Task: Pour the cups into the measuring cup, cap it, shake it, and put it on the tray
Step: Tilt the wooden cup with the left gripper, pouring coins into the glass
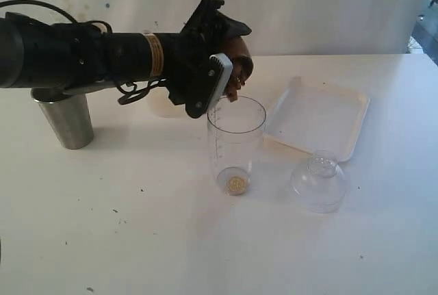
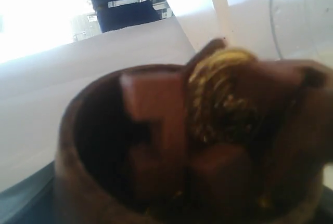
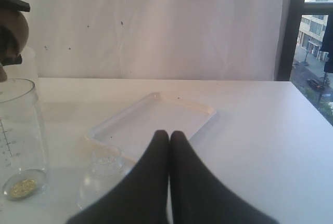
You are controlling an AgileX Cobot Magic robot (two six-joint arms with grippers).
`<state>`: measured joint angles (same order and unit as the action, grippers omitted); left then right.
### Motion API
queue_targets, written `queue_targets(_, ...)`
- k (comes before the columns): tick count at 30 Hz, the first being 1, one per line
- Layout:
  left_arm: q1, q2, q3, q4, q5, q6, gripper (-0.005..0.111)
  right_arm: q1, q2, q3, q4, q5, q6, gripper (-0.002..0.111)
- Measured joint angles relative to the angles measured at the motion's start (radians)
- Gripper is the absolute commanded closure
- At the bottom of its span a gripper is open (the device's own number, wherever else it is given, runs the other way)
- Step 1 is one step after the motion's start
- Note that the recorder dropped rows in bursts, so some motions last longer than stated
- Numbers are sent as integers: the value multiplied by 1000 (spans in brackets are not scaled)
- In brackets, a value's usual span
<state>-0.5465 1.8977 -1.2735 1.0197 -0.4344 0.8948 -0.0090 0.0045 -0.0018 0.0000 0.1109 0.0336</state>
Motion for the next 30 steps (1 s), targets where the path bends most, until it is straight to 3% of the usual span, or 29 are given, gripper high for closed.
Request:
queue_targets(15,0,0,0,44,-19,14,106,0,0,0,0,0,0,108)
queue_targets(30,0,0,0,50,-33,318,106,0,0,0,0,0,0,108)
